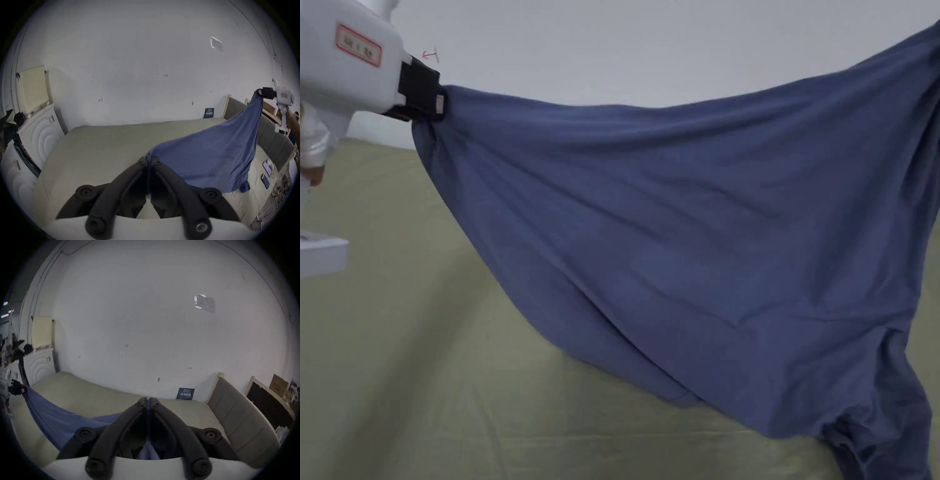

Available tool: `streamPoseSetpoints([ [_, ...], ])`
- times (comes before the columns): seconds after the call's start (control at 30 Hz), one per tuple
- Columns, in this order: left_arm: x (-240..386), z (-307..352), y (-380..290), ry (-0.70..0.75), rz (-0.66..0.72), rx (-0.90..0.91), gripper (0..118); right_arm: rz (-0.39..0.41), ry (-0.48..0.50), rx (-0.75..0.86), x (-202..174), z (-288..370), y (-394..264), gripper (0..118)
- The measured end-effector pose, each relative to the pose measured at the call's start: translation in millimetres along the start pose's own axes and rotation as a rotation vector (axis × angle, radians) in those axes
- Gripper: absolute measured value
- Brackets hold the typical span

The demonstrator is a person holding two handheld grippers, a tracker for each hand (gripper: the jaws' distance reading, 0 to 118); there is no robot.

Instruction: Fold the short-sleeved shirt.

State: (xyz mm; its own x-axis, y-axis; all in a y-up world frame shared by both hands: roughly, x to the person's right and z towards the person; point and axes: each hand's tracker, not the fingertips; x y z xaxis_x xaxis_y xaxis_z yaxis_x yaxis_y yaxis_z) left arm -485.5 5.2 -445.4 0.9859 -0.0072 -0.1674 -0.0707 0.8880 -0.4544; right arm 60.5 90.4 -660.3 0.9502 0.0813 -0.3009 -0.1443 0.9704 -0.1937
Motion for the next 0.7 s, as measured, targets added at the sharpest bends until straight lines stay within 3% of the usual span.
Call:
streamPoseSetpoints([
  [0.23, 8, -13, 55, 0.037, -0.067, 0.058, 2, -0.036, -0.086, 0.096, 5, -2, 28, 5],
  [0.7, -2, -19, 114, 0.18, -0.132, 0.142, 2, 0.113, -0.068, 0.234, -16, 6, 84, 5],
])
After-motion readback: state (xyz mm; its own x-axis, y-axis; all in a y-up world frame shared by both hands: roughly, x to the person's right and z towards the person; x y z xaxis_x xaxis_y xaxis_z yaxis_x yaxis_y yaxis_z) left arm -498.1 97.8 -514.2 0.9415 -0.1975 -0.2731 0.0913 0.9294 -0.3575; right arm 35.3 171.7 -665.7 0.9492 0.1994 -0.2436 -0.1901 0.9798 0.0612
